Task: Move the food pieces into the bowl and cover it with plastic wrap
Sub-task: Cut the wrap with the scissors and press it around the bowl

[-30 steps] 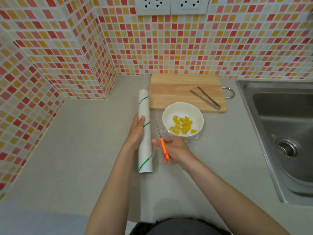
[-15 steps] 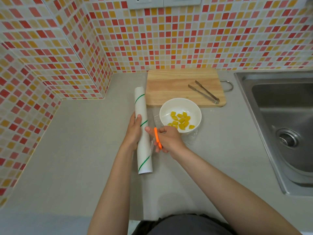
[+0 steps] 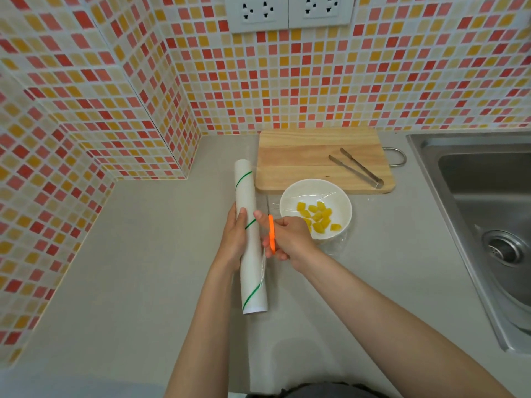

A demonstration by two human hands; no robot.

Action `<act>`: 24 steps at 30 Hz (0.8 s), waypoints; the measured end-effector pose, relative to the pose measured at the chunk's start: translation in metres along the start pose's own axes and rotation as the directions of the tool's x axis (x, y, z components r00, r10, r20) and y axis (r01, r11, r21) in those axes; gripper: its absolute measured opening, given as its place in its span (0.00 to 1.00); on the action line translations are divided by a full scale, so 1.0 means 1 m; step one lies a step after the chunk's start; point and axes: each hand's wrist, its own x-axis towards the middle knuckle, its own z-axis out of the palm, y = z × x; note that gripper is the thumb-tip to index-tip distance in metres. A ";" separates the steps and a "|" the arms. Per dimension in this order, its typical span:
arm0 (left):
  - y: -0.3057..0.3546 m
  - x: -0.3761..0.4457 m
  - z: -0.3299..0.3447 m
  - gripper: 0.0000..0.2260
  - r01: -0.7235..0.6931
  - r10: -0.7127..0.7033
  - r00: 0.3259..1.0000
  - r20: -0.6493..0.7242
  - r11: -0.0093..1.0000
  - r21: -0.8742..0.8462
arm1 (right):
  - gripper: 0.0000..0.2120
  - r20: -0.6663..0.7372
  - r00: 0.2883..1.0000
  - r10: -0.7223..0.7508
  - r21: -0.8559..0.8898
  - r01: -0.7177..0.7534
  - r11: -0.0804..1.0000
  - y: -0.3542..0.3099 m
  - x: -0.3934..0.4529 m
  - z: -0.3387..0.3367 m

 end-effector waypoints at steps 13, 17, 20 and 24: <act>0.011 -0.006 -0.013 0.15 -0.024 0.034 0.996 0.080 0.992 -0.122 | 0.24 -0.008 0.999 0.034 0.006 -0.034 0.999 -0.029 0.032 0.009; 0.014 -0.008 -0.017 0.16 -0.021 0.033 0.995 0.089 0.991 -0.130 | 0.22 0.021 0.995 0.102 0.033 -0.103 0.994 -0.039 0.043 0.013; 0.015 -0.010 -0.021 0.15 -0.019 0.033 0.995 0.096 0.990 -0.142 | 0.25 0.005 0.995 0.100 0.019 -0.100 0.995 -0.045 0.052 0.015; 0.016 -0.012 -0.024 0.14 -0.027 0.041 0.995 0.093 0.990 -0.140 | 0.27 0.051 0.990 0.133 0.017 -0.134 0.991 -0.052 0.062 0.017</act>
